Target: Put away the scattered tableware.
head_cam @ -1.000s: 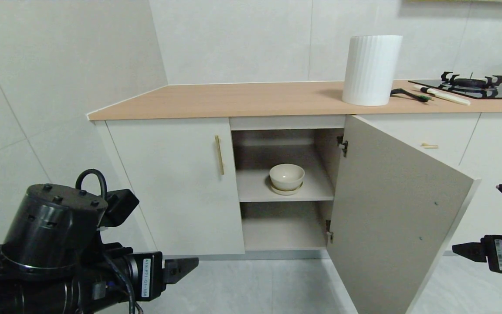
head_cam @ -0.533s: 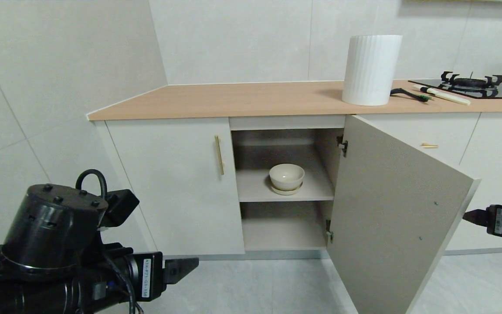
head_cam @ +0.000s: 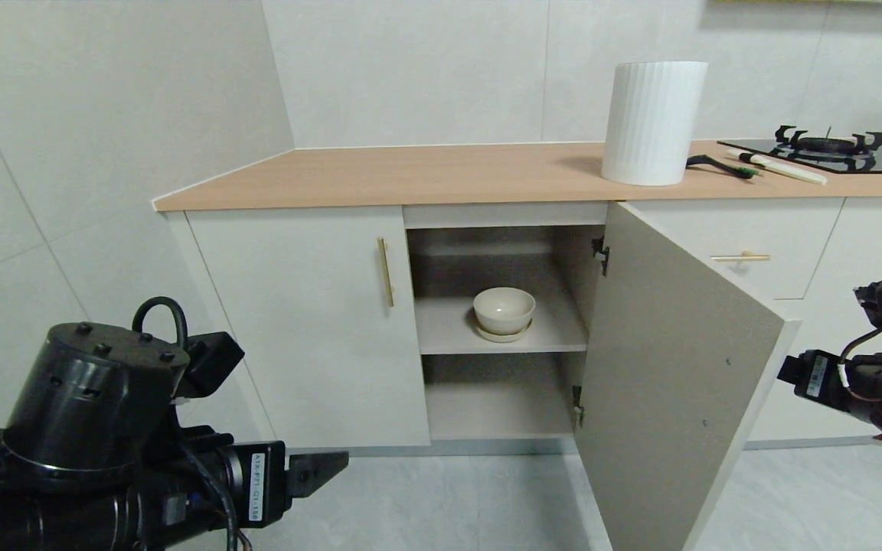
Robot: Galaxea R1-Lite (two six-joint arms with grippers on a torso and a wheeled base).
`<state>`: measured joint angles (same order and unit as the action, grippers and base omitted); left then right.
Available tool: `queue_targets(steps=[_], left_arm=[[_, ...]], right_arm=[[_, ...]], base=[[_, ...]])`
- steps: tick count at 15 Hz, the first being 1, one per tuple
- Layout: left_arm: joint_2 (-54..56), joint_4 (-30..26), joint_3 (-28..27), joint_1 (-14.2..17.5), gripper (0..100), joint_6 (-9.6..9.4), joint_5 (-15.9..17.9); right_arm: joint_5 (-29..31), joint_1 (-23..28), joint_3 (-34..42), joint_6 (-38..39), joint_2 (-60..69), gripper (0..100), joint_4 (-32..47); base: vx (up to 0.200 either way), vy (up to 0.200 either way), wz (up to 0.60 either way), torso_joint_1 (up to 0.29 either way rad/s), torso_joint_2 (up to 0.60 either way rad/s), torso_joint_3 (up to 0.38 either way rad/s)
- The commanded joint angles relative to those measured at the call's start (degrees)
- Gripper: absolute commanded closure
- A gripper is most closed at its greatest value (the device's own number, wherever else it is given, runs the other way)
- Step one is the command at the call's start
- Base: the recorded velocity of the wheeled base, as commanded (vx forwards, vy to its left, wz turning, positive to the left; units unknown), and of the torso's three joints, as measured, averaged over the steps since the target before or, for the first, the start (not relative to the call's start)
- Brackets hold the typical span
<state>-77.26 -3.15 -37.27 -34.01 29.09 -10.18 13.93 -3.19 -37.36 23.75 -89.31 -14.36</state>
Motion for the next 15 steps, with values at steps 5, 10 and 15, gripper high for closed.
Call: queue_targets(steps=[5, 10, 15], left_arm=[[0.1, 0.0, 0.0, 0.0, 0, -0.08, 0.0], [0.9, 0.0, -0.4, 0.0, 0, 0.01, 0.0], [0.9, 0.8, -0.4, 0.0, 0, 0.01, -0.3]], right_arm=[[0.0, -9.6, 0.3, 5.4, -1.1, 0, 0.0], [-0.6, -22.5, -6.1, 5.2, -7.4, 0, 0.4], [-4.9, -27.1, -22.1, -0.2, -19.7, 0, 2.1]], base=[[0.000, 0.000, 0.00, 0.000, 0.00, 0.000], [0.000, 0.000, 0.00, 0.000, 0.00, 0.000], [0.000, 0.000, 0.00, 0.000, 0.00, 0.000]])
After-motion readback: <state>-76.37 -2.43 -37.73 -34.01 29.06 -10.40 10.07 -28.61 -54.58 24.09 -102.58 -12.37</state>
